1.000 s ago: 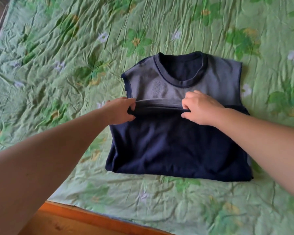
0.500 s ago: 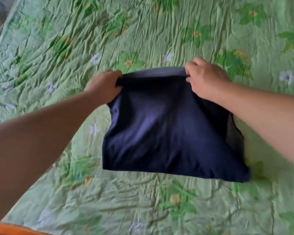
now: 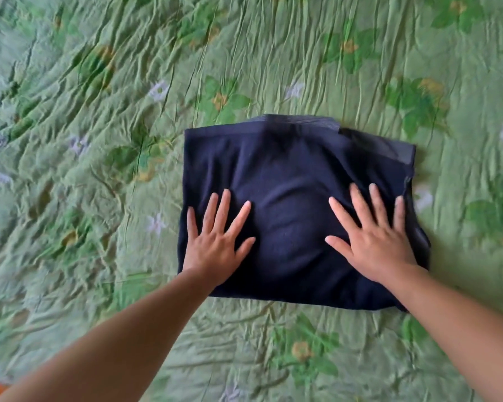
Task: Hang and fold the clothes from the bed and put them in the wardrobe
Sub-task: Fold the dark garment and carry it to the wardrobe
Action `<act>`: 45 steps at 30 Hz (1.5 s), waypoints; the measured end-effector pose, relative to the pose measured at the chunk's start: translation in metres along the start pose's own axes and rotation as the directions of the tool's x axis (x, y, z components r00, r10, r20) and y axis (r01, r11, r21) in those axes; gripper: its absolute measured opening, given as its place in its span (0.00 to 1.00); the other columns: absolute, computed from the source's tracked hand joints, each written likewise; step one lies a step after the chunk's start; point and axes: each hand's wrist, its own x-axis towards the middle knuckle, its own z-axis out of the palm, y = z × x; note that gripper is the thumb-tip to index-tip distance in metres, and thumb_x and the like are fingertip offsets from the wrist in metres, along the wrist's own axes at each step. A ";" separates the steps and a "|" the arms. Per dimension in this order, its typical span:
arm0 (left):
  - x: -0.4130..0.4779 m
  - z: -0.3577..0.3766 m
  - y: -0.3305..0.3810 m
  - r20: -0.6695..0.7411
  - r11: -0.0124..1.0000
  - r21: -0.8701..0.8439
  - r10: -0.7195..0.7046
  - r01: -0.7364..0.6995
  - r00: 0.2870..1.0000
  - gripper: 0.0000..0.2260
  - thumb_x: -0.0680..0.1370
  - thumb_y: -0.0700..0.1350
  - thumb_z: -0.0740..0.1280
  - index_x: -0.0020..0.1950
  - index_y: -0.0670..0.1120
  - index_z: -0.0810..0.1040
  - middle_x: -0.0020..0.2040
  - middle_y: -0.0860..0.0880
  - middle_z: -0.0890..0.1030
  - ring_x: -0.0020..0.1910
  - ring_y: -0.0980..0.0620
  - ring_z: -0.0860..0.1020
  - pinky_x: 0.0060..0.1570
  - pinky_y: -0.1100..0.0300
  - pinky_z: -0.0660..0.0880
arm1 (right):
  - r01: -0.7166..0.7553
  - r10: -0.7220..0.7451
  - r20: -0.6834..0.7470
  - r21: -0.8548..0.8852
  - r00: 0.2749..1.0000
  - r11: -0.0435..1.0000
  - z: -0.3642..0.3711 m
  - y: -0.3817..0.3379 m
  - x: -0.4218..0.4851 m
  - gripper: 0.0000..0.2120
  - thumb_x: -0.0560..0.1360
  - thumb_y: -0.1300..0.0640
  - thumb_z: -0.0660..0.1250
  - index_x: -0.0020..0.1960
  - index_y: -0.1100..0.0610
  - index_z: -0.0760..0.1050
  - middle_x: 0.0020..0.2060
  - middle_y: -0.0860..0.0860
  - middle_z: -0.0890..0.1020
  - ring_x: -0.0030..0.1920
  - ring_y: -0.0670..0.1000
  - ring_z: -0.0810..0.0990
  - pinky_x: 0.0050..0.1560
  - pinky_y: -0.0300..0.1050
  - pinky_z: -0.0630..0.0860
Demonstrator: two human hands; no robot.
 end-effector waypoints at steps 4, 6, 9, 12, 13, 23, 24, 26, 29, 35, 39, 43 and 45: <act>-0.012 -0.005 -0.013 0.042 0.993 -0.087 -0.075 0.079 0.996 0.32 0.79 0.70 0.49 0.80 0.65 0.41 0.82 0.48 0.38 0.81 0.47 0.37 0.75 0.33 0.43 | -0.068 0.067 0.020 0.025 0.998 0.997 -0.010 0.017 0.011 0.39 0.75 0.25 0.40 0.82 0.42 0.45 0.82 0.50 0.44 0.80 0.64 0.45 0.72 0.77 0.48; -0.022 -0.006 -0.016 0.083 0.967 -0.195 -0.152 0.166 0.985 0.33 0.79 0.69 0.52 0.80 0.66 0.41 0.82 0.47 0.36 0.80 0.48 0.35 0.77 0.36 0.43 | -0.088 0.088 0.020 0.010 0.996 0.996 -0.024 0.008 0.018 0.39 0.78 0.26 0.43 0.82 0.47 0.52 0.82 0.54 0.49 0.80 0.64 0.45 0.73 0.76 0.46; -0.034 -0.012 -0.016 0.028 0.866 -0.420 -0.287 0.272 0.958 0.36 0.77 0.65 0.64 0.81 0.62 0.50 0.82 0.45 0.45 0.81 0.45 0.46 0.77 0.42 0.54 | -0.037 0.038 -0.052 0.014 0.998 0.999 -0.058 -0.032 0.039 0.31 0.80 0.39 0.57 0.76 0.57 0.62 0.81 0.57 0.53 0.81 0.61 0.43 0.75 0.72 0.43; -0.041 -0.020 -0.020 0.028 0.678 -0.634 -0.461 0.372 0.887 0.38 0.75 0.60 0.71 0.80 0.55 0.57 0.74 0.46 0.63 0.73 0.45 0.64 0.72 0.47 0.66 | 0.192 -0.194 -0.135 -0.023 0.972 0.981 -0.092 -0.083 0.069 0.25 0.79 0.56 0.60 0.75 0.54 0.62 0.80 0.58 0.54 0.81 0.60 0.46 0.76 0.69 0.44; -0.042 -0.023 -0.023 0.053 0.612 -0.683 -0.504 0.400 0.862 0.38 0.74 0.59 0.72 0.79 0.54 0.59 0.70 0.48 0.68 0.68 0.47 0.69 0.69 0.48 0.69 | 0.271 -0.275 -0.141 -0.051 0.951 0.961 -0.104 -0.100 0.080 0.26 0.78 0.58 0.61 0.75 0.53 0.60 0.79 0.58 0.54 0.80 0.61 0.47 0.77 0.67 0.45; -0.070 -0.033 -0.047 0.483 0.203 -0.785 -0.391 0.586 0.783 0.21 0.71 0.51 0.77 0.60 0.51 0.74 0.47 0.50 0.84 0.43 0.52 0.84 0.45 0.51 0.82 | 0.628 -0.718 0.155 -0.630 0.679 0.457 -0.163 -0.234 0.140 0.24 0.78 0.58 0.63 0.74 0.52 0.64 0.75 0.56 0.67 0.80 0.60 0.54 0.74 0.75 0.42; -0.074 -0.032 -0.047 0.491 0.186 -0.795 -0.360 0.577 0.793 0.17 0.71 0.49 0.77 0.57 0.49 0.77 0.46 0.49 0.85 0.43 0.51 0.84 0.46 0.50 0.82 | 0.634 -0.711 0.176 -0.627 0.681 0.453 -0.162 -0.237 0.140 0.25 0.77 0.59 0.63 0.73 0.53 0.64 0.68 0.55 0.74 0.75 0.59 0.64 0.74 0.75 0.44; -0.082 -0.032 -0.042 0.478 0.134 -0.833 -0.316 0.537 0.820 0.10 0.72 0.46 0.75 0.52 0.47 0.81 0.44 0.48 0.86 0.43 0.51 0.85 0.49 0.47 0.82 | 0.647 -0.695 0.190 -0.589 0.694 0.484 -0.163 -0.239 0.134 0.27 0.75 0.59 0.64 0.72 0.51 0.63 0.57 0.53 0.80 0.63 0.58 0.74 0.72 0.72 0.54; -0.091 -0.041 -0.026 0.357 0.268 -0.843 -0.369 0.466 0.858 0.06 0.74 0.46 0.71 0.49 0.47 0.80 0.41 0.50 0.84 0.41 0.51 0.83 0.45 0.48 0.80 | 0.652 -0.695 0.210 -0.599 0.688 0.465 -0.163 -0.228 0.125 0.16 0.74 0.56 0.64 0.61 0.47 0.74 0.51 0.51 0.81 0.59 0.56 0.72 0.63 0.64 0.61; -0.099 -0.069 0.031 0.075 0.534 -0.788 -0.413 0.308 0.908 0.09 0.75 0.49 0.69 0.45 0.47 0.71 0.40 0.53 0.76 0.38 0.50 0.75 0.36 0.53 0.70 | 0.619 -0.714 0.089 -0.579 0.694 0.530 -0.179 -0.150 0.096 0.12 0.74 0.54 0.64 0.57 0.47 0.77 0.49 0.46 0.79 0.58 0.56 0.70 0.63 0.61 0.64; -0.088 -0.091 0.092 -0.102 0.681 -0.725 -0.252 0.101 0.962 0.11 0.76 0.51 0.69 0.51 0.48 0.72 0.45 0.54 0.75 0.42 0.48 0.74 0.38 0.54 0.68 | 0.600 -0.719 -0.018 -0.537 0.695 0.593 -0.182 -0.064 0.066 0.14 0.70 0.57 0.67 0.55 0.50 0.76 0.46 0.47 0.79 0.59 0.57 0.71 0.63 0.58 0.65; -0.069 -0.084 0.169 -0.203 0.772 -0.626 -0.025 -0.110 0.979 0.17 0.76 0.53 0.69 0.61 0.48 0.74 0.54 0.49 0.79 0.50 0.43 0.79 0.42 0.50 0.76 | 0.504 -0.654 -0.134 -0.529 0.745 0.683 -0.153 0.027 0.034 0.19 0.66 0.64 0.63 0.56 0.53 0.77 0.44 0.52 0.78 0.55 0.60 0.73 0.65 0.61 0.65; -0.061 -0.071 0.207 -0.133 0.788 -0.586 0.139 -0.191 0.981 0.19 0.76 0.52 0.68 0.65 0.48 0.72 0.56 0.47 0.77 0.54 0.41 0.78 0.44 0.47 0.77 | 0.423 -0.549 -0.131 -0.501 0.825 0.755 -0.124 0.066 0.016 0.23 0.66 0.65 0.60 0.60 0.54 0.76 0.48 0.55 0.77 0.57 0.62 0.73 0.68 0.65 0.63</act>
